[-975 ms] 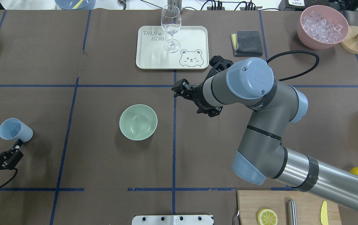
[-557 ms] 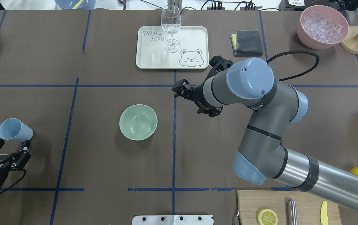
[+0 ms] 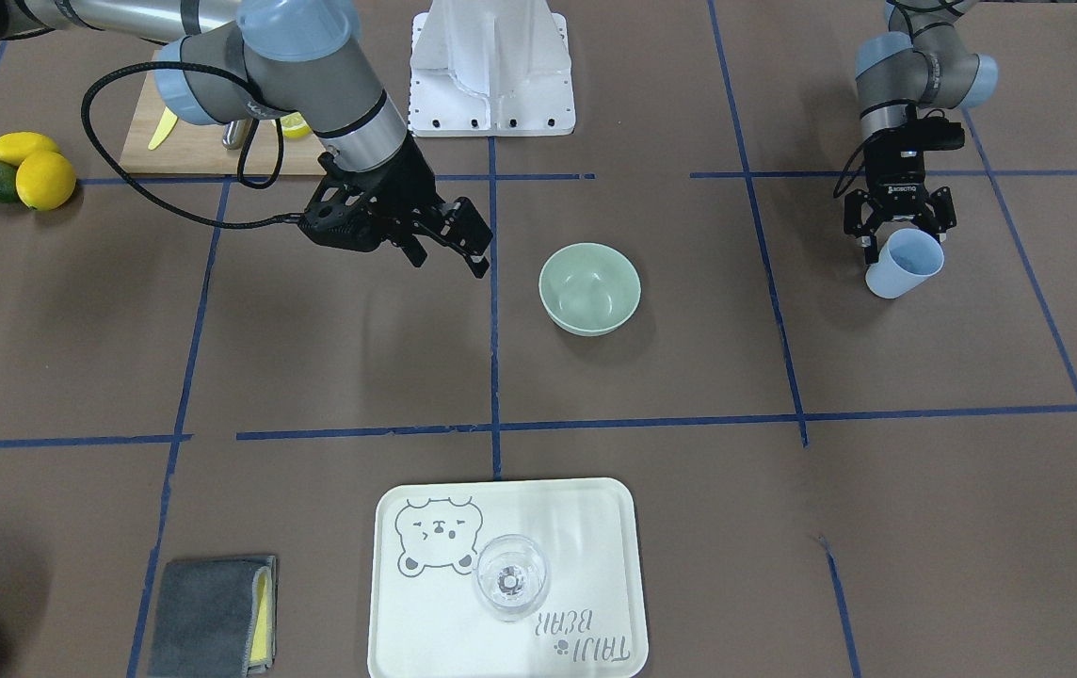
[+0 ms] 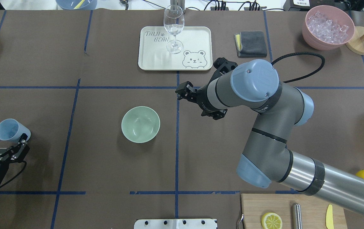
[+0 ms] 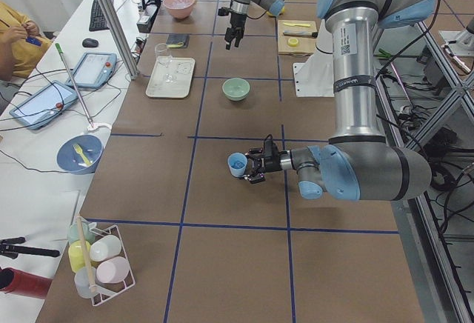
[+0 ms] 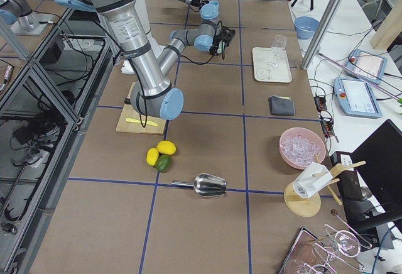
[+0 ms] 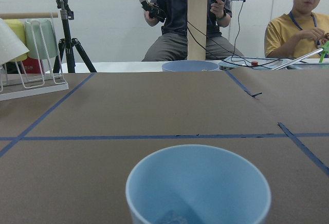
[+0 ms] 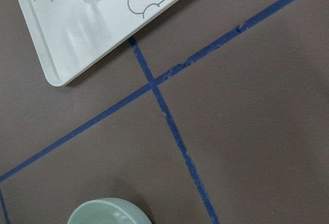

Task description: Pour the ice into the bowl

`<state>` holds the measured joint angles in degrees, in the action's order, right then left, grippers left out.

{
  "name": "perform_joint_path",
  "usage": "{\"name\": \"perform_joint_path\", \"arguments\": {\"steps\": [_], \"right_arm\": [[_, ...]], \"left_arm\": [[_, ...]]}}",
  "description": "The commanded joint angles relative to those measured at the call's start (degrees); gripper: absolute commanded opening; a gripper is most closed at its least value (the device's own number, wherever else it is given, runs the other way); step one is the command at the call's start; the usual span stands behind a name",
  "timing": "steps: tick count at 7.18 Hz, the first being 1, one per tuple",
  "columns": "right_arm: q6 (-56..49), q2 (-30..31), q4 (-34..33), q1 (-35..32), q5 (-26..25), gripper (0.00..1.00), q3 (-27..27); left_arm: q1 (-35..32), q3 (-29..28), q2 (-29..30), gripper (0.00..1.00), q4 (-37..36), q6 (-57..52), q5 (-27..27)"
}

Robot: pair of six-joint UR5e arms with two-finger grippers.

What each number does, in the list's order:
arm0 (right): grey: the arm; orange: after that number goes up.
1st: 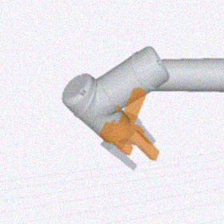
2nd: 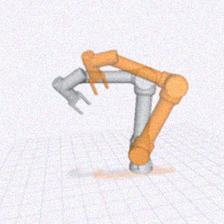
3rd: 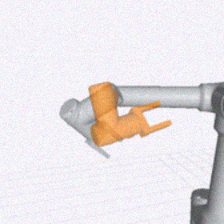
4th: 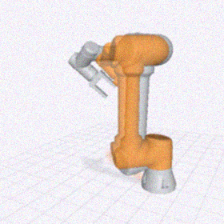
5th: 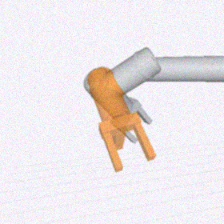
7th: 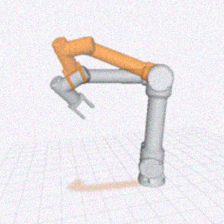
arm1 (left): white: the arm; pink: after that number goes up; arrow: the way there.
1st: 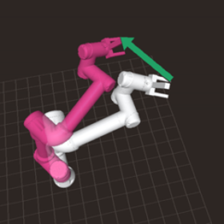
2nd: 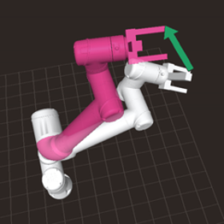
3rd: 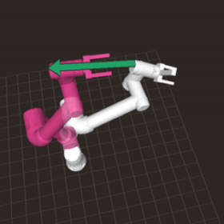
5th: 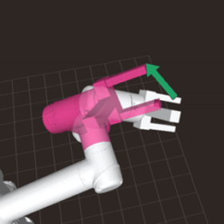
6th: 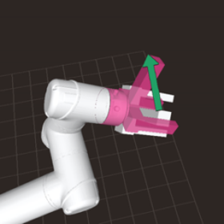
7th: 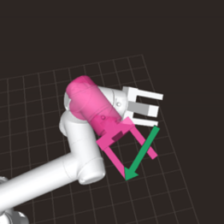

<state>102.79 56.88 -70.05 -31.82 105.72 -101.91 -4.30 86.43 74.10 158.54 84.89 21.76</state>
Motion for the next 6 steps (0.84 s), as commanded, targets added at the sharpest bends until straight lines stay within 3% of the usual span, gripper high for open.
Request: {"name": "perform_joint_path", "arguments": {"steps": [1,6], "right_arm": [[-0.5,0.1,-0.1,-0.1,-0.1,1.00,0.0],[-0.5,0.1,-0.1,-0.5,-0.1,1.00,0.0]], "left_arm": [[-1.1,-0.6,0.8,0.99,-0.2,-0.1,0.3],[-3.6,-1.9,3.1,0.99,-0.5,-1.0,3.6]]}}
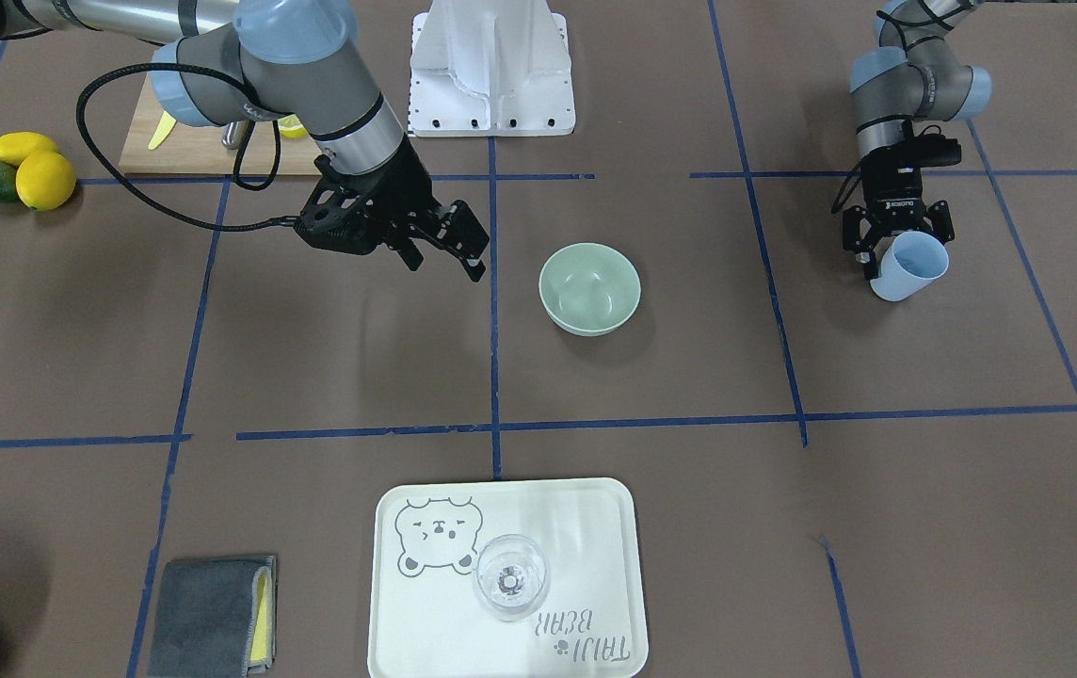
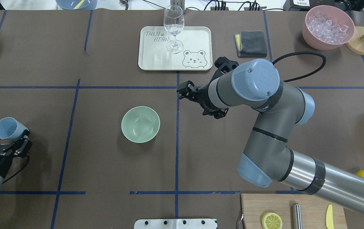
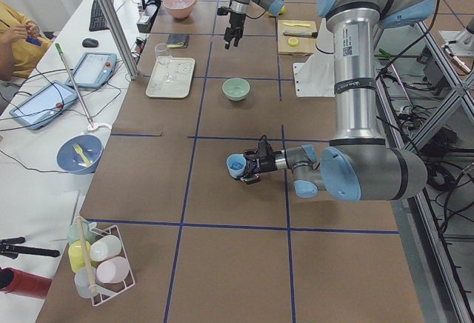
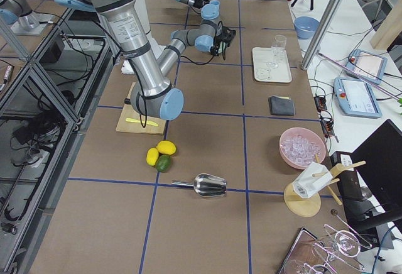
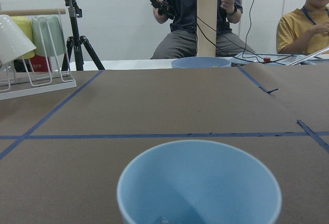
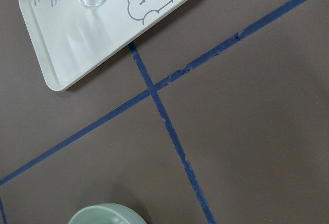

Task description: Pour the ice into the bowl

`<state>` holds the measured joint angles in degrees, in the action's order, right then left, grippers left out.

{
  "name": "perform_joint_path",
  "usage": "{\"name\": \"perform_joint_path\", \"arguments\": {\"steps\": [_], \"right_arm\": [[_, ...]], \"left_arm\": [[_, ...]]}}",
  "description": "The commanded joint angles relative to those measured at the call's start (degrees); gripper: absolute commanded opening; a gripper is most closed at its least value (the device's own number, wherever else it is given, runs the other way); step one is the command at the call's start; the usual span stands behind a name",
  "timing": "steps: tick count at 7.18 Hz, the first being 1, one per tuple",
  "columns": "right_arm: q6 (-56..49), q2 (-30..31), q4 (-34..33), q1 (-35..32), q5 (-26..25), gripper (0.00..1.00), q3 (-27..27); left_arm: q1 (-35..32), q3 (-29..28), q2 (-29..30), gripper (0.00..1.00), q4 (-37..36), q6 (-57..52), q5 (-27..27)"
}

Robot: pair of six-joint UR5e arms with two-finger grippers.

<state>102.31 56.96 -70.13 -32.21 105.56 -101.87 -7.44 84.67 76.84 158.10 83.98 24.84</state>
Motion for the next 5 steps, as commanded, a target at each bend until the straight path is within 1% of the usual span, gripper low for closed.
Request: {"name": "perform_joint_path", "arguments": {"steps": [1,2,4,5], "right_arm": [[0.0,-0.1,0.0,-0.2,0.2,1.00,-0.1],[0.0,-0.1,0.0,-0.5,0.3,1.00,-0.1],[0.0,-0.1,0.0,-0.5,0.4,1.00,-0.2],[0.0,-0.1,0.0,-0.5,0.4,1.00,-0.3]], "left_arm": [[-0.6,-0.1,0.5,0.99,-0.2,-0.1,0.6],[-1.3,-0.2,0.8,0.99,-0.2,-0.4,1.8],[-2.7,-0.8,1.8,0.98,-0.2,-0.9,2.0],[-2.8,-0.9,1.8,0.95,-0.1,-0.9,2.3]]}}
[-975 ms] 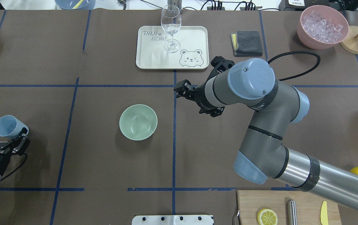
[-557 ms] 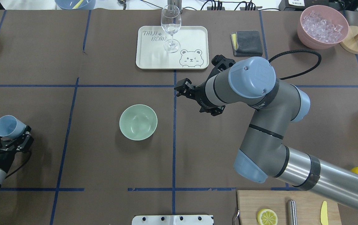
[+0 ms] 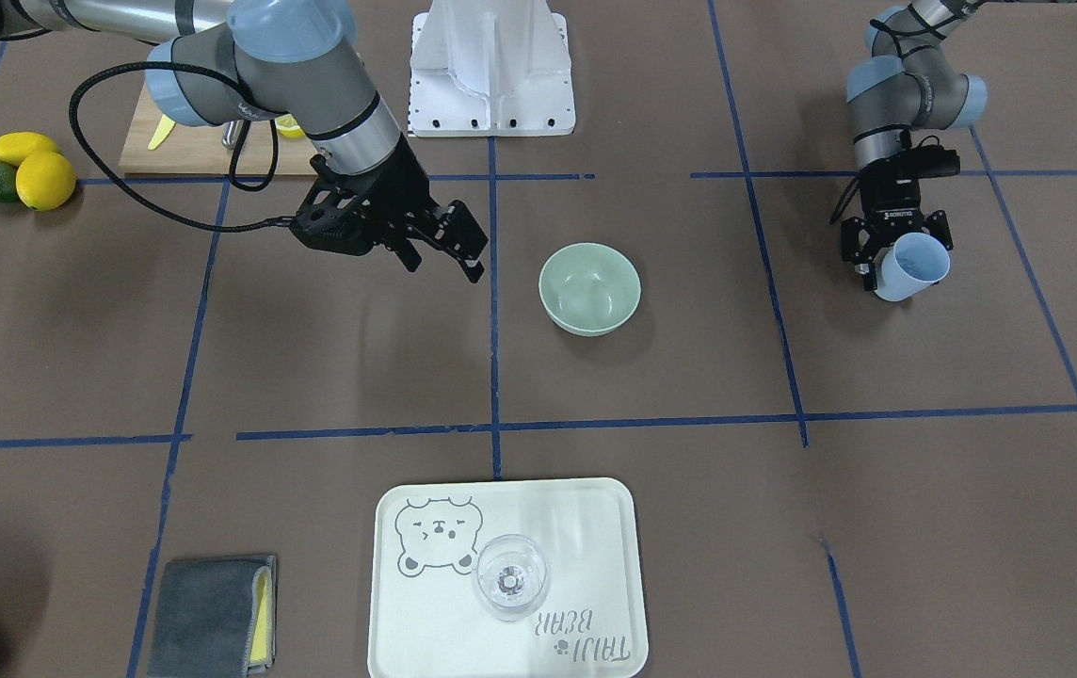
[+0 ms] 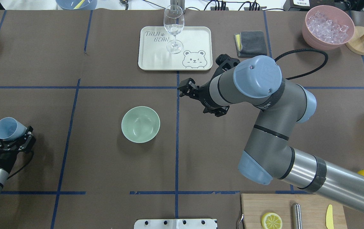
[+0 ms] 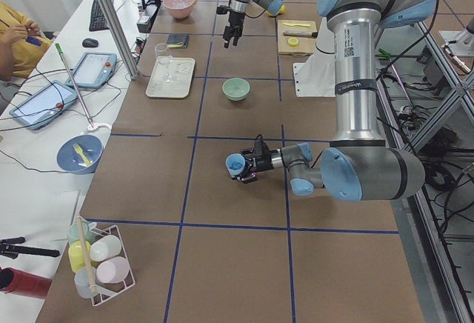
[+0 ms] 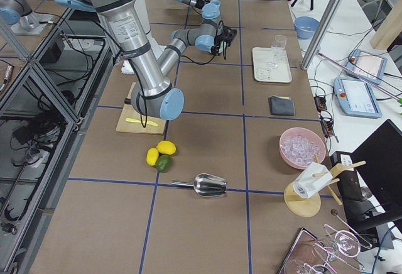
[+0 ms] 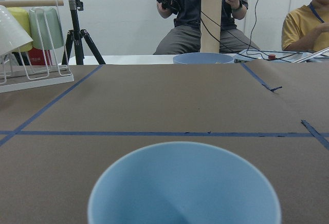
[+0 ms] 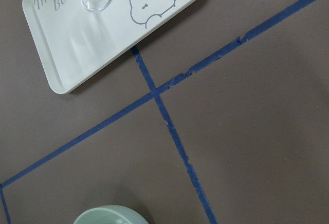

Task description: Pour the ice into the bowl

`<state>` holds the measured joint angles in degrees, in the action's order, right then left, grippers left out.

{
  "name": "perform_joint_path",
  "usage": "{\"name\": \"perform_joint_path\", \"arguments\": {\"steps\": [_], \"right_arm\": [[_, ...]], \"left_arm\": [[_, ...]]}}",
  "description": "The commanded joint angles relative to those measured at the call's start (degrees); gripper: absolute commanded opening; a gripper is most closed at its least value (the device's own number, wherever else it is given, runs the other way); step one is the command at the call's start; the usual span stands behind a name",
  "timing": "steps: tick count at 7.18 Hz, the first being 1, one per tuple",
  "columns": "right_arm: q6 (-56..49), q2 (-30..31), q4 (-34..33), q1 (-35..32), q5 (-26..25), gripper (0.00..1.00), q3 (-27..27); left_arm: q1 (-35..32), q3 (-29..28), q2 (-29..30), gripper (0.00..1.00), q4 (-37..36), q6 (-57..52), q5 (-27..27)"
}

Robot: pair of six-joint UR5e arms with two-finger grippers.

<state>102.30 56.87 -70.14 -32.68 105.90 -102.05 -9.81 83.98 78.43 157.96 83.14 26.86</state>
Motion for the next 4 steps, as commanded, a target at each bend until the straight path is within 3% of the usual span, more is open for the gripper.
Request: {"name": "perform_joint_path", "arguments": {"steps": [1,2,4], "right_arm": [[0.0,0.0,0.0,0.0,0.0,1.00,-0.1],[0.0,0.0,0.0,0.0,-0.1,1.00,-0.2],[0.0,0.0,0.0,-0.2,0.0,1.00,-0.3]], "left_arm": [[-0.6,-0.2,0.2,0.75,0.1,-0.1,0.4],[-0.7,-0.2,0.2,0.47,0.2,-0.1,0.4],[-1.6,0.0,0.2,0.12,5.7,-4.9,2.2]]}}
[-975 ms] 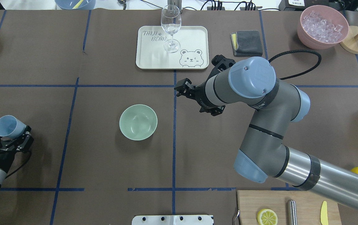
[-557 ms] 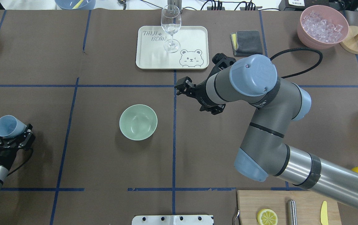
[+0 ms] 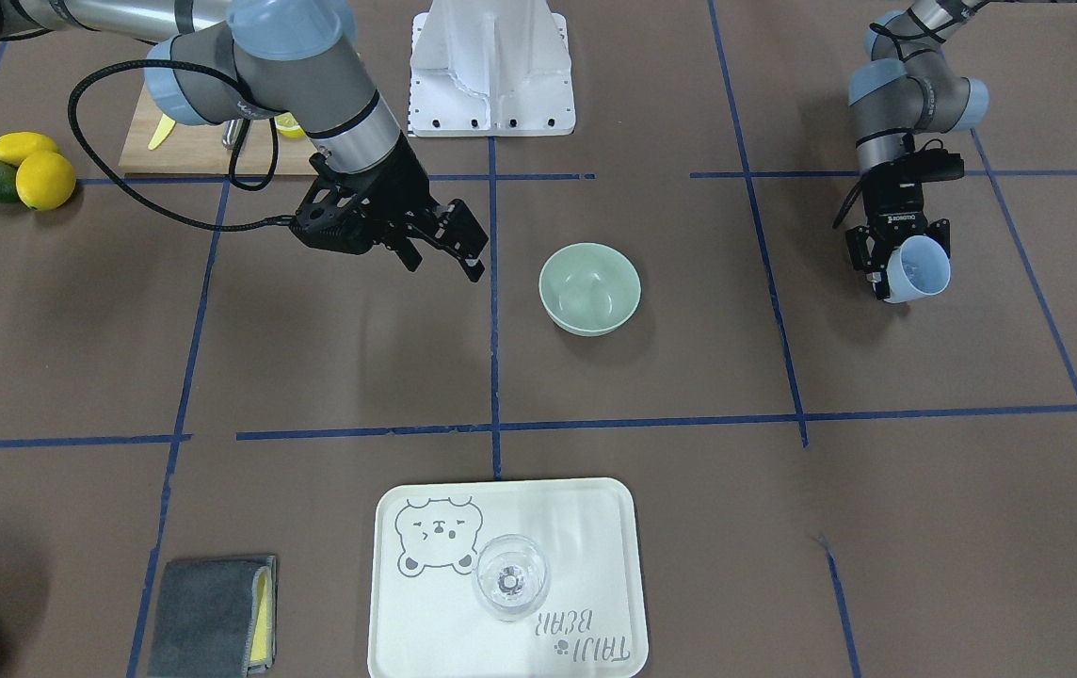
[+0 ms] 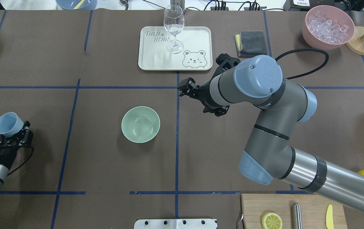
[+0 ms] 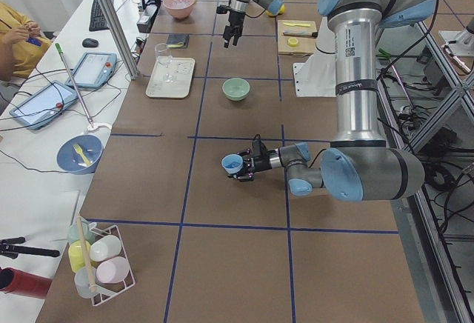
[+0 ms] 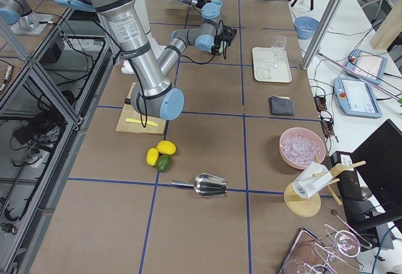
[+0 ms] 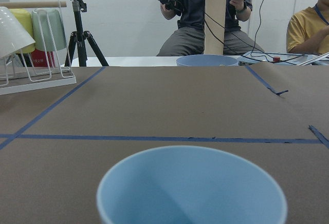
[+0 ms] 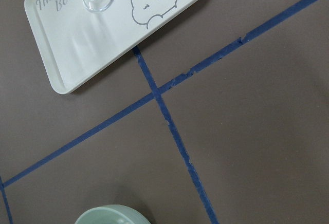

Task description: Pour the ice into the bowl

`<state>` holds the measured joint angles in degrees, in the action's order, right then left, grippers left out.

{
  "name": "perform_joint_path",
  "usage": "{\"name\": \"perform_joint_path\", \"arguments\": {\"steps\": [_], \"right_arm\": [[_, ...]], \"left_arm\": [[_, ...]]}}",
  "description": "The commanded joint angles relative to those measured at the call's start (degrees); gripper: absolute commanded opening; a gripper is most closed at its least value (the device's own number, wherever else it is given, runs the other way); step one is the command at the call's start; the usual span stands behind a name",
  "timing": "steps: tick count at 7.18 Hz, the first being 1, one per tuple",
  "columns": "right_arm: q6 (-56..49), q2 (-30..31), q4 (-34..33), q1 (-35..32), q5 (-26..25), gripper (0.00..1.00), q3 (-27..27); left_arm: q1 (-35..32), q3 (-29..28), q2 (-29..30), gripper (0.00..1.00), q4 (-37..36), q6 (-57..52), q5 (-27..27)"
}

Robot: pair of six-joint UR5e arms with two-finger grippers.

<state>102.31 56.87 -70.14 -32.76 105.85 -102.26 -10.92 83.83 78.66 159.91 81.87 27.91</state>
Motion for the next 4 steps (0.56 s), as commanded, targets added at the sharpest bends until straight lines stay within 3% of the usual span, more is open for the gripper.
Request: {"name": "perform_joint_path", "arguments": {"steps": [1,2,4], "right_arm": [[0.0,0.0,0.0,-0.4,0.1,1.00,-0.2],[0.0,0.0,0.0,-0.8,0.3,1.00,-0.4],[0.0,0.2,0.0,-1.4,0.4,1.00,-0.7]], "left_arm": [[-2.7,0.4,3.1,0.00,13.6,-19.2,3.3],[-5.7,0.5,11.2,0.00,21.8,-38.0,6.9],[-5.3,2.5,17.9,0.00,21.5,-48.2,8.2]]}}
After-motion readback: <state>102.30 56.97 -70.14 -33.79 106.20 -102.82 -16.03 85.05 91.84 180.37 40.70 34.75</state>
